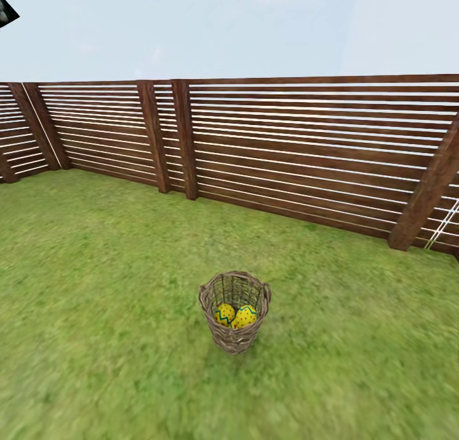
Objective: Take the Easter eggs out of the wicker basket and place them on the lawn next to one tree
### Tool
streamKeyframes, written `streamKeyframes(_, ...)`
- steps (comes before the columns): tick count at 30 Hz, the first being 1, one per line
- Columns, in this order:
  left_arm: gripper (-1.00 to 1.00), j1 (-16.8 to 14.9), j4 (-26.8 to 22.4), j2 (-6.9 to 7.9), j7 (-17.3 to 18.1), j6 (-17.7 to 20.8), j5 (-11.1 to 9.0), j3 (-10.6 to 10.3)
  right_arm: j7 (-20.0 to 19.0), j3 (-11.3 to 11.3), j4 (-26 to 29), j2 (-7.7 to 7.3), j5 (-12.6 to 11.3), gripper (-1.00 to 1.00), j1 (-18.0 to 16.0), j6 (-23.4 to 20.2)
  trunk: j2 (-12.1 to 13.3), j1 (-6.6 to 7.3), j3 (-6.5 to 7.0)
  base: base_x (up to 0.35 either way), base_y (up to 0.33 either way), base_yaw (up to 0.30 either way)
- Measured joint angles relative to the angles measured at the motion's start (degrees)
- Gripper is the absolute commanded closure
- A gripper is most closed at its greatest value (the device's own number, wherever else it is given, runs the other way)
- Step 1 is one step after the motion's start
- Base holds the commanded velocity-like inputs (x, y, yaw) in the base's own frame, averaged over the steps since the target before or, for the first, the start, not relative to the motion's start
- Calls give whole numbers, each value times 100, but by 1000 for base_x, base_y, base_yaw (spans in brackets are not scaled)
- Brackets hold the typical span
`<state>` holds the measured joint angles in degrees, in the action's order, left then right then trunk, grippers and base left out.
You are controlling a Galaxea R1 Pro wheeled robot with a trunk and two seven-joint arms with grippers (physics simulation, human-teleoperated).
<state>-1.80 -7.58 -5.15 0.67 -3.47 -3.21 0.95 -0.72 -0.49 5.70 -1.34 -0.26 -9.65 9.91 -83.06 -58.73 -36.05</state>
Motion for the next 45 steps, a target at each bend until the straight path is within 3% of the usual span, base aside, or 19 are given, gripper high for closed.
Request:
streamKeyframes(1, -100, -33, -32, -28, -29, 32, -29, 8, 1, 26, 33, -32, 29, -100, -33, -8, 0, 0, 0, 0, 0, 0)
streamKeyframes(8, -100, -264, -257, 165, -244, 204, -195, 15, 13, -59, 261, -259, -40, -100, -264, -233, 0, 0, 0, 0, 0, 0)
streamKeyframes(9, -100, -281, -1073, 153, -1033, 426, -199, 21, 23, -70, 1208, -512, -45, -100, -327, -1925, 0, 0, -2, 0, 0, 0)
streamKeyframes(10, -100, -594, -2368, 146, -1138, 524, -201, 17, 30, -83, 2304, -558, -51, -100, -762, -2176, 0, 0, -2, 0, 0, 0)
streamKeyframes(11, -100, -1286, -3646, 143, -1188, 559, -189, 13, 35, -87, 2528, -565, -55, -100, -1732, -2215, 1, 0, 2, 0, 0, 0)
streamKeyframes(12, -100, -1938, -3887, 142, -1306, 609, -193, 14, 43, -99, 2528, -578, -59, -100, -2258, -2259, 1, 0, 3, 0, 0, 0)
streamKeyframes(13, -100, -2153, -3899, 140, -1437, 642, -197, 14, 53, -114, 2520, -590, -62, -100, -2259, -2289, 1, 0, 3, 0, 0, 0)
streamKeyframes(14, -100, -1854, -3897, 139, -1554, 667, -198, 15, 73, -140, 2510, -599, -65, -100, -2092, -2310, 1, 0, 1, 0, 0, 0)
streamKeyframes(15, -100, -1614, -3900, 136, -1641, 684, -205, 14, 112, -192, 2501, -611, -65, -100, -2208, -2323, 0, 0, 0, 0, 0, 0)
streamKeyframes(17, -100, -1734, -4115, 127, -1739, 718, -191, -9, 338, -342, 2470, -636, -43, -100, -2421, -2334, 1, 0, 1, 0, 0, 0)
streamKeyframes(22, -100, -1826, -4682, 50, -1720, 716, -210, -95, 479, -409, 2684, -684, 15, -100, -2660, -2340, 1, 0, 1, 0, 0, 0)
streamKeyframes(24, -100, -1829, -4804, -1, -1698, 714, -211, -227, 480, -403, 2750, -713, 6, -100, -2701, -2333, 1, 0, 0, 0, 0, 0)
streamKeyframes(26, -100, -1816, -5012, -30, -1690, 704, -215, -567, 483, -383, 2787, -719, 14, -100, -2727, -2319, 1, 0, 1, 0, 0, 0)
streamKeyframes(29, -100, -1806, -5117, -39, -1700, 697, -214, -892, 482, -380, 2818, -734, 28, -100, -2732, -2313, 1, 0, 0, 0, 0, 0)
streamKeyframes(32, -100, -1804, -5135, -42, -1705, 700, -219, -1094, 482, -381, 2841, -747, 33, -100, -2734, -2322, 1, 1, 0, 50, 0, 0)
streamKeyframes(45, -100, -1803, -5099, -35, -1706, 725, -220, -1158, 484, -381, 2836, -719, 25, -100, -2682, -2319, 0, 4, 1, 307, 9, -24)
